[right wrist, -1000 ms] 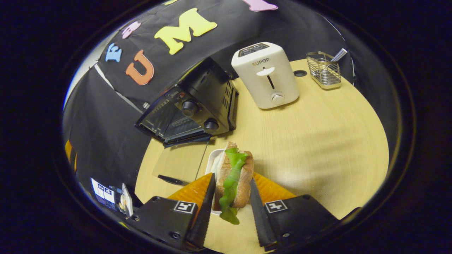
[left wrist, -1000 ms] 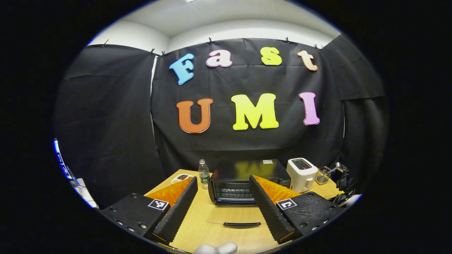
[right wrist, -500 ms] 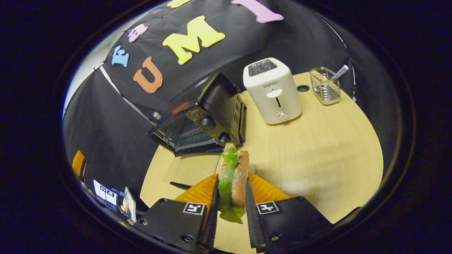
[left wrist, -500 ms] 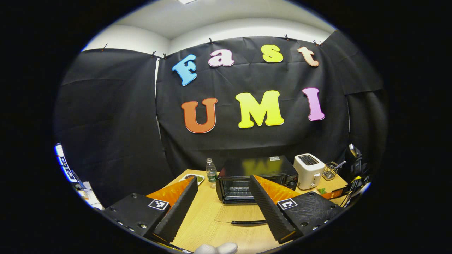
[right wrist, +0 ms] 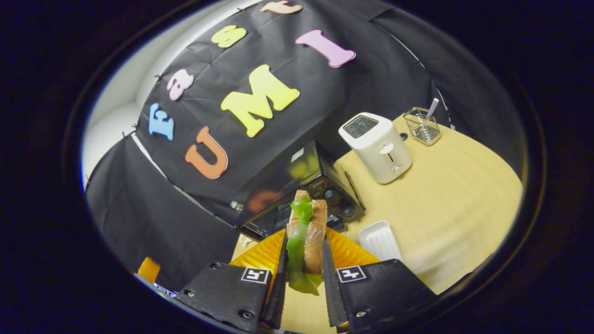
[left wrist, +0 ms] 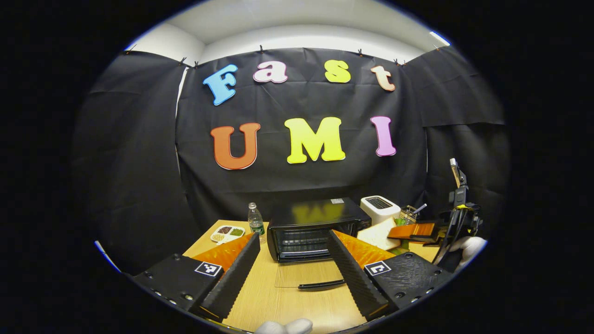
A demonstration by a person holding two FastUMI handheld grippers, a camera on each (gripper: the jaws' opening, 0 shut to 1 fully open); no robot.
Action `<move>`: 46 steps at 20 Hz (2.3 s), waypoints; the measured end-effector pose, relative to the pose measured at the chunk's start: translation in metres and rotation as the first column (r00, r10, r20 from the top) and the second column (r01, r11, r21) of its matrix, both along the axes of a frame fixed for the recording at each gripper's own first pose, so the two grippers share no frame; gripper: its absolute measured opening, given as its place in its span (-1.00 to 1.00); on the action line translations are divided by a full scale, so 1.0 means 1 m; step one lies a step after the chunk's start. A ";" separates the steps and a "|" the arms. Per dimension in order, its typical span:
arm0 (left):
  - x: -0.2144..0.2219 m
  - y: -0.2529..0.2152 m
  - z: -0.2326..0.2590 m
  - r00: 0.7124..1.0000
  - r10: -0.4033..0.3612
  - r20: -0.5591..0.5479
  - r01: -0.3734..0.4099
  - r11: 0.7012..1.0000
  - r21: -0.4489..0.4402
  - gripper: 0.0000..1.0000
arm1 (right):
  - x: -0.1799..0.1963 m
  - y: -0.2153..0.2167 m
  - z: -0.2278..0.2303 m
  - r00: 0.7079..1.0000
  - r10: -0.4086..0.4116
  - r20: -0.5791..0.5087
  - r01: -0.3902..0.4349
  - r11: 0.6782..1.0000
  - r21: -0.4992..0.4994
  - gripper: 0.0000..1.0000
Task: Open the electric oven with the left hand, put the food in, and close the electric oven.
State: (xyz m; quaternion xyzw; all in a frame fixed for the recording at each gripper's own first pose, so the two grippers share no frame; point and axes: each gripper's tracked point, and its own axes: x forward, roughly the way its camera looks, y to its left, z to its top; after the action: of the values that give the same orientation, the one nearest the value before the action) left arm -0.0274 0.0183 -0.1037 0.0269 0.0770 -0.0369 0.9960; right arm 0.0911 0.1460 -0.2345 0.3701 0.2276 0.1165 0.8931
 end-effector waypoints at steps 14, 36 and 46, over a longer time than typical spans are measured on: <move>-0.005 0.024 -0.026 0.996 -0.079 -0.045 0.082 0.995 0.060 0.92 | 0.083 0.119 -0.081 0.956 -0.269 -0.120 0.294 0.897 0.329 -0.22; 0.015 0.072 -0.040 0.998 0.022 -0.062 -0.019 0.998 0.052 0.92 | 0.169 0.153 -0.119 0.956 -0.270 -0.111 0.265 0.962 -0.062 0.80; 0.020 0.076 -0.024 0.999 0.048 -0.026 -0.047 0.999 0.019 0.92 | 0.113 0.091 -0.057 0.982 -0.171 0.076 0.187 0.882 -0.433 0.99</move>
State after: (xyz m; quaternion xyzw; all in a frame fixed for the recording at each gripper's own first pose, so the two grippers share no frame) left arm -0.0072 0.0946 -0.1281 0.0335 0.0909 -0.0129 0.9952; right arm 0.2038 0.2374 -0.2919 0.1769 0.1969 -0.0140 0.9642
